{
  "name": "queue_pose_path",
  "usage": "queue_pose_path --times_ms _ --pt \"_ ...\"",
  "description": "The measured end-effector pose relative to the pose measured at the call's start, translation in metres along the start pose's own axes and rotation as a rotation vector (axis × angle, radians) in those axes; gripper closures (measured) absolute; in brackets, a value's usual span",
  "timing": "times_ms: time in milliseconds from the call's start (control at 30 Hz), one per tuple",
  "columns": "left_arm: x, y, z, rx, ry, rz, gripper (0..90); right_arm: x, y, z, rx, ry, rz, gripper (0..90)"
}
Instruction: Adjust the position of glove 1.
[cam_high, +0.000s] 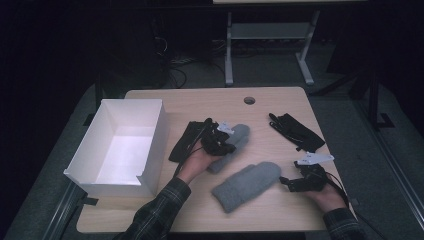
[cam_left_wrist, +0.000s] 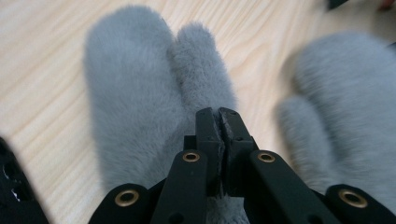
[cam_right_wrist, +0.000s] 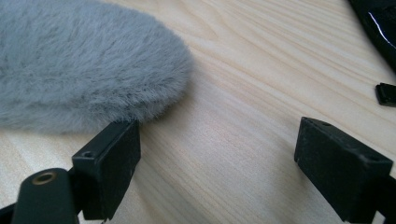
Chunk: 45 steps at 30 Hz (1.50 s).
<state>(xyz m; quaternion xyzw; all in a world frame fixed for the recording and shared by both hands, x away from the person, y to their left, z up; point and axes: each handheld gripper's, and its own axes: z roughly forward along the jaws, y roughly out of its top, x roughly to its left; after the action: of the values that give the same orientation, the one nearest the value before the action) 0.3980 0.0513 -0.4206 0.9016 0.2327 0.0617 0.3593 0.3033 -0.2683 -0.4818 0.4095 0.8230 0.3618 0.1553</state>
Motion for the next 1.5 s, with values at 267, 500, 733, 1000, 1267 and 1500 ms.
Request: queue_pose_path --times_ms 267,500,733,1000,1267,1500 --pt "-0.007 0.006 -0.018 -0.045 -0.001 0.014 87.8 0.0 0.0 0.0 0.0 -0.001 0.0 14.2" --pt "-0.012 0.001 -0.031 -0.036 -0.051 0.047 87.9 0.0 0.0 0.0 0.0 0.0 0.0 14.3" --pt "-0.02 0.008 -0.042 -0.099 -0.104 0.069 87.9 0.0 0.0 0.0 0.0 -0.001 0.0 14.3" --pt "-0.004 -0.001 -0.033 -0.097 -0.131 -0.003 87.2 0.0 0.0 0.0 0.0 -0.001 0.0 14.3" --pt "0.018 -0.019 -0.025 -0.097 -0.083 -0.098 84.2 0.0 0.0 0.0 -0.002 -0.001 0.002 14.2" --pt "0.03 -0.02 -0.035 -0.091 0.05 -0.085 79.7 0.0 0.0 0.0 0.0 -0.001 0.001 14.3"
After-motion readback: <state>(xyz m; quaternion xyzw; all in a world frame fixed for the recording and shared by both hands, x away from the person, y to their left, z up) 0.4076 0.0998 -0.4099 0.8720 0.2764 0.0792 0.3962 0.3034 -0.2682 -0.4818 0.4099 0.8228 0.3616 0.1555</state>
